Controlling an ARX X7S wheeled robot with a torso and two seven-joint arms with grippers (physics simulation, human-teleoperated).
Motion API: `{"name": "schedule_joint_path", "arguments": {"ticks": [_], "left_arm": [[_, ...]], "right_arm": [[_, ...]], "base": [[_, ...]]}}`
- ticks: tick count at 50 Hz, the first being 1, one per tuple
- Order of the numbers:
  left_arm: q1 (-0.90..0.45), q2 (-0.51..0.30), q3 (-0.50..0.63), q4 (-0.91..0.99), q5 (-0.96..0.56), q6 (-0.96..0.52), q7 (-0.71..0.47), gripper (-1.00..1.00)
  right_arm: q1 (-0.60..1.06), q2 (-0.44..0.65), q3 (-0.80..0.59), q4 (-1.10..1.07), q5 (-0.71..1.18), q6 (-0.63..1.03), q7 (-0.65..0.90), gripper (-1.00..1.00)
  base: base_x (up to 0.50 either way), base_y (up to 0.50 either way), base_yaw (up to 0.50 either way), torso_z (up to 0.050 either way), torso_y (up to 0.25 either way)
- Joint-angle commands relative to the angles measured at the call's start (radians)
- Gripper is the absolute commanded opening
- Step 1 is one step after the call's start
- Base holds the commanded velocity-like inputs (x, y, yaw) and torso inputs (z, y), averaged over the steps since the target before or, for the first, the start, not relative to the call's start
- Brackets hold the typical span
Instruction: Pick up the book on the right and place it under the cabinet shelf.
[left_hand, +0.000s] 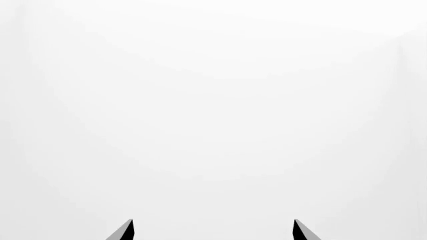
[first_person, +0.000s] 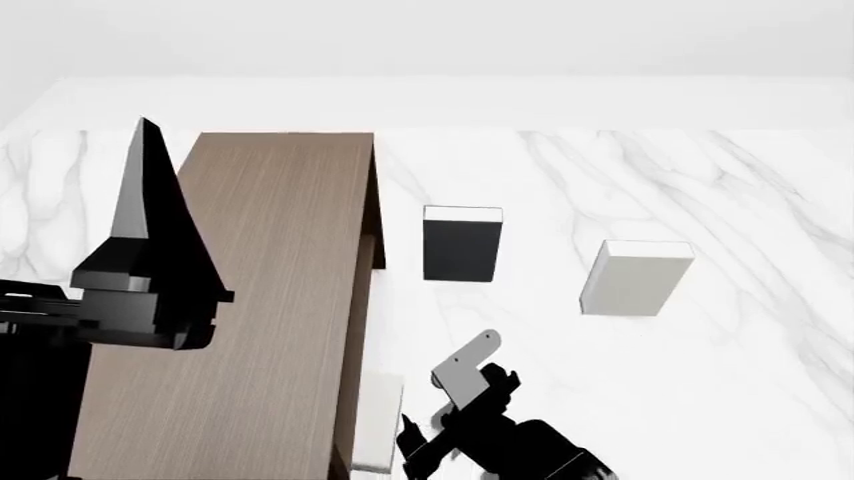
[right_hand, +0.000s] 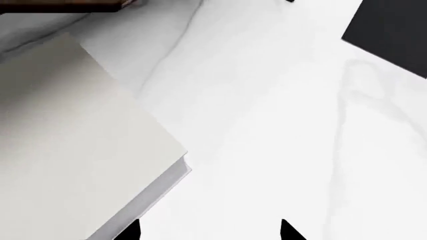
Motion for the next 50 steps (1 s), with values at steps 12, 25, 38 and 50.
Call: {"name": "schedule_joint_path", "arguments": {"ticks": [12,25,38,50], "left_arm": [[0.003,0.002,-0.002,-0.002,0.000,-0.001,0.003,1.00],[0.006,0.004,-0.004,-0.004,0.002,0.001,0.005,1.00],[0.006,0.007,-0.005,-0.006,-0.001,-0.001,0.008,1.00],[0.008,0.004,-0.009,-0.003,-0.002,0.002,0.006,1.00]], "right_arm": [[0.078,-0.097,-0.063,0.212,0.019,-0.094,-0.045,1.00],[0.109,-0.121,-0.113,0.256,0.057,-0.094,-0.059,1.00],[0.108,-0.120,-0.177,0.218,0.116,-0.072,-0.055,1.00],[0.097,-0.100,-0.212,0.136,0.169,-0.008,-0.063,1.00]], "base": [[0.00,0.00,0.00,0.000,-0.003],[0.00,0.00,0.00,0.000,-0.003],[0.00,0.00,0.00,0.000,-0.003],[0.00,0.00,0.00,0.000,-0.003]]}}
